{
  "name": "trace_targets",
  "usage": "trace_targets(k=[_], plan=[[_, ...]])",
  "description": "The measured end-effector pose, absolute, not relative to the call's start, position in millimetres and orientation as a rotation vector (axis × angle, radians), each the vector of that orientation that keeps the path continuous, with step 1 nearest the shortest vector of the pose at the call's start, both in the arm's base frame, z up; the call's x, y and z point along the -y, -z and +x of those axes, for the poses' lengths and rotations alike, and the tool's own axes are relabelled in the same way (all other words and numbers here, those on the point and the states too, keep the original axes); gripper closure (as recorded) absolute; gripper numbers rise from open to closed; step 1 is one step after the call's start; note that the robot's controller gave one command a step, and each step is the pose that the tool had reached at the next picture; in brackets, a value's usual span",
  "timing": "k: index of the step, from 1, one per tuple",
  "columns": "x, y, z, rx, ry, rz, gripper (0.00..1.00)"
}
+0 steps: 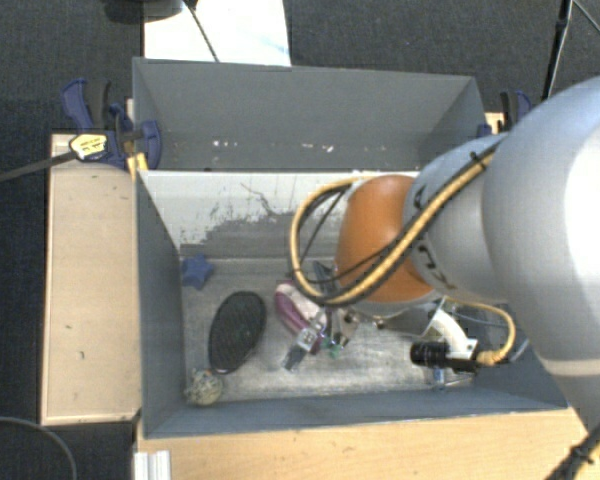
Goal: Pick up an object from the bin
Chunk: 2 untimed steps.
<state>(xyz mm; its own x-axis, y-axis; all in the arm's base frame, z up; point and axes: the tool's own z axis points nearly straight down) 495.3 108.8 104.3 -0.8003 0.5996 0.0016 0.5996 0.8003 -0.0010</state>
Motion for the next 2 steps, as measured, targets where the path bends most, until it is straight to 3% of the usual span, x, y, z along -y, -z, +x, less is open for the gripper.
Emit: trace_targets(k=[1, 2], plan=[[-101.1, -71.8, 505.7, 2.879, 0.006, -1.277, 0.00], [-95.4, -72.1, 515.5, 3.036, 0.002, -0.846, 0.00]])
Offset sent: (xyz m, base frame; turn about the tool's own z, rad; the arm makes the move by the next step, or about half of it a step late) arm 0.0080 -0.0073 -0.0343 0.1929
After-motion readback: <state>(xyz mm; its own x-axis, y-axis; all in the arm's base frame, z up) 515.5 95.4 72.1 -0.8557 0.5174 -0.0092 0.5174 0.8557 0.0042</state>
